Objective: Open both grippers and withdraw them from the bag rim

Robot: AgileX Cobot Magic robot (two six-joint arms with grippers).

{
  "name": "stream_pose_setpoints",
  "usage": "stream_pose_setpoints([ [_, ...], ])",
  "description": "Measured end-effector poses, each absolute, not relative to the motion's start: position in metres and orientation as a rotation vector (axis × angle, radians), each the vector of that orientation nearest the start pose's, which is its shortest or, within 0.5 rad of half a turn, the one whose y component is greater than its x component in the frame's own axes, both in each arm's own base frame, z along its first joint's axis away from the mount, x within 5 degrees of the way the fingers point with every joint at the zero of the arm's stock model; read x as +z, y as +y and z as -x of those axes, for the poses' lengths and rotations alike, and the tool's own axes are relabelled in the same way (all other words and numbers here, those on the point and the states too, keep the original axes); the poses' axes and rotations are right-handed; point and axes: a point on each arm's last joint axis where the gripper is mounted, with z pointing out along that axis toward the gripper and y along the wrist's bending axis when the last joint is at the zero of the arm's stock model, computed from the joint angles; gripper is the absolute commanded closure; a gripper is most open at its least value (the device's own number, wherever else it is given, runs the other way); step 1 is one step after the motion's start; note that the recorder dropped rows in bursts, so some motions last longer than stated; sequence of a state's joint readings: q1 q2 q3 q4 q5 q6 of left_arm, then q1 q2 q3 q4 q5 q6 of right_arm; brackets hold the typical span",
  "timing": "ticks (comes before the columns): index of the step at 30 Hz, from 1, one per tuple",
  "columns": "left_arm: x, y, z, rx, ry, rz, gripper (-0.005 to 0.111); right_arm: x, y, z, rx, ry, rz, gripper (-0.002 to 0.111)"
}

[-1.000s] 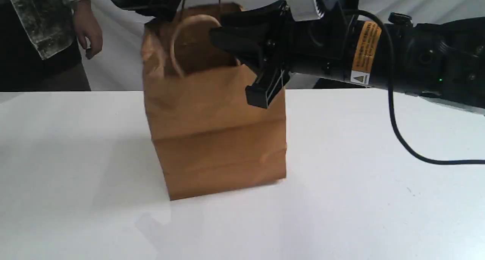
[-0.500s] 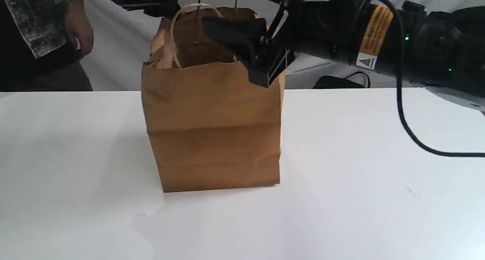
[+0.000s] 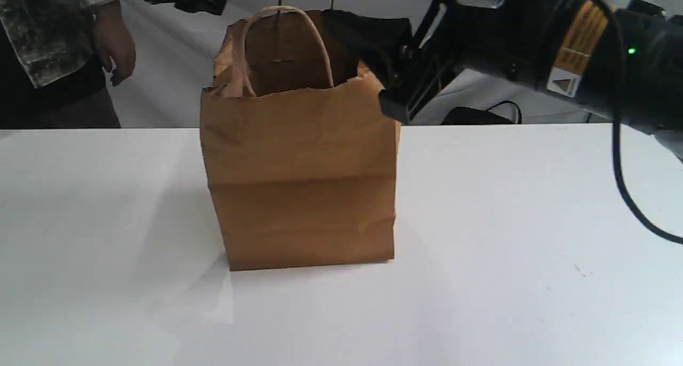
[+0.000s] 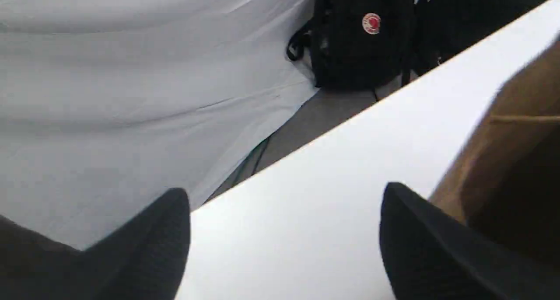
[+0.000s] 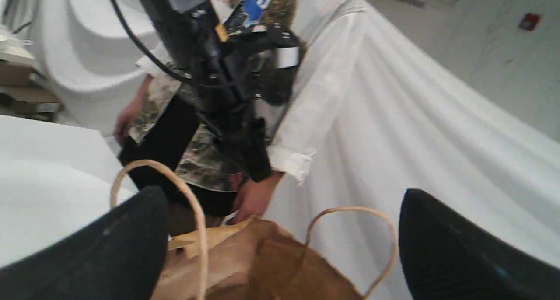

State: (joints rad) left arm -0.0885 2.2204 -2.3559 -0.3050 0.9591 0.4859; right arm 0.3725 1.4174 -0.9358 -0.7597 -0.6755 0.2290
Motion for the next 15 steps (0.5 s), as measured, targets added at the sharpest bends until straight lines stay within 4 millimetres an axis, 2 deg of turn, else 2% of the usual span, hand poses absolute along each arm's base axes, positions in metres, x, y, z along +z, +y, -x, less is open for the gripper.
stream_pose_setpoints([
  [7, 0.374, -0.014, -0.489, -0.201, 2.147, -0.414, 0.044, 0.356, 0.116, -0.248, 0.105, 1.1, 0.627, 0.037],
  [14, 0.397, 0.036, -0.454, -0.141, 2.043, -0.212, 0.044, 0.356, 0.072, -0.203, -0.031, 0.965, 0.291, 0.037],
  [15, 0.395, 0.041, -0.448, -0.132, 2.016, -0.179, 0.044, 0.356, 0.065, -0.196, -0.042, 0.931, 0.235, 0.037],
])
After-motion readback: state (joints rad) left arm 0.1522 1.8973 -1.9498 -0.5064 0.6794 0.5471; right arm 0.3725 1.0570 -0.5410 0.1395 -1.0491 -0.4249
